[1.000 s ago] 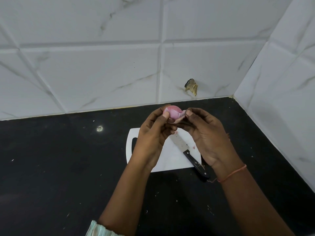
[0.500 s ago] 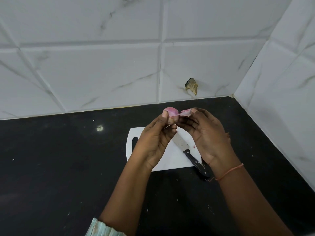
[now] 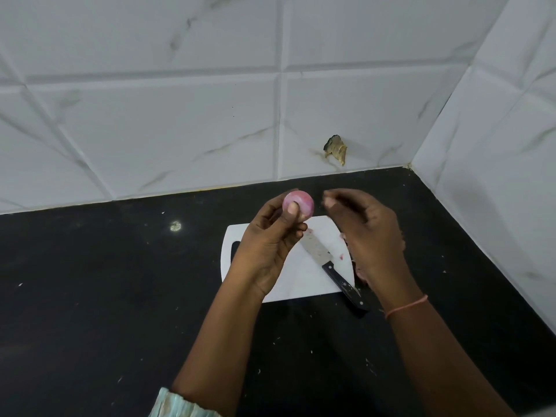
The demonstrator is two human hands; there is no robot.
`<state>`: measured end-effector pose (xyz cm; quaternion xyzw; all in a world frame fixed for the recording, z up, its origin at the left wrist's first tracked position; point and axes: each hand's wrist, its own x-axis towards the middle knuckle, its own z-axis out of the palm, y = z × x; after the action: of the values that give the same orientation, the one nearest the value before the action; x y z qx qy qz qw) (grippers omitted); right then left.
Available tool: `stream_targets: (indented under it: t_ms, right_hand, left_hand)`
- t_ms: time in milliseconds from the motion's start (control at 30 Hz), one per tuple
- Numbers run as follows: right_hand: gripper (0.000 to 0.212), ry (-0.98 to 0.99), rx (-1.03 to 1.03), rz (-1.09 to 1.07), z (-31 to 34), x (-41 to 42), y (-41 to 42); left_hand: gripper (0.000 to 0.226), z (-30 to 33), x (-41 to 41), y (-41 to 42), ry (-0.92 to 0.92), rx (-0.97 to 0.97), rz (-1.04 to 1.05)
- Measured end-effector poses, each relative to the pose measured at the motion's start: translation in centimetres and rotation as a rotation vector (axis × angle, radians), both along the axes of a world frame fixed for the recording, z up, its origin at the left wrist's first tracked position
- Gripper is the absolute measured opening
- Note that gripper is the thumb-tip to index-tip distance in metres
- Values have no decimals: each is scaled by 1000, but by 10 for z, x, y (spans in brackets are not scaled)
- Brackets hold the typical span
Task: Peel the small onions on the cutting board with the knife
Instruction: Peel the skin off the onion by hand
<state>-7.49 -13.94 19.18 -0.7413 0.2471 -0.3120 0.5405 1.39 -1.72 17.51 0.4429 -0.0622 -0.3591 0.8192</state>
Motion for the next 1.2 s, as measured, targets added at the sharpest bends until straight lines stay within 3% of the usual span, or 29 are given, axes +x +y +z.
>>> stream_targets:
  t_ms: [67,267,467,967,1100,1200]
  right_hand:
    - [19,-34,-85,92,1,2,9]
    - [19,-77,-274,56,-2,5,8]
    - [16,-101,-519,54,-2,5,4]
    - [30,-181,-625,-5,-8,5,13]
    - [14,-210,-527,-50,-9,5,10]
    - [16,-212,-375,15,-6,4,10]
  left_hand:
    - [49,0,-1,0,-93,3,6]
    - [48,3,0,6,-339,121,63]
    - [46,7,0,9,-394,135,77]
    - [49,9,-2,10,-390,163,89]
    - [47,9,-4,9,-367,143,57]
    - [44,10,-3,10,-360,131,67]
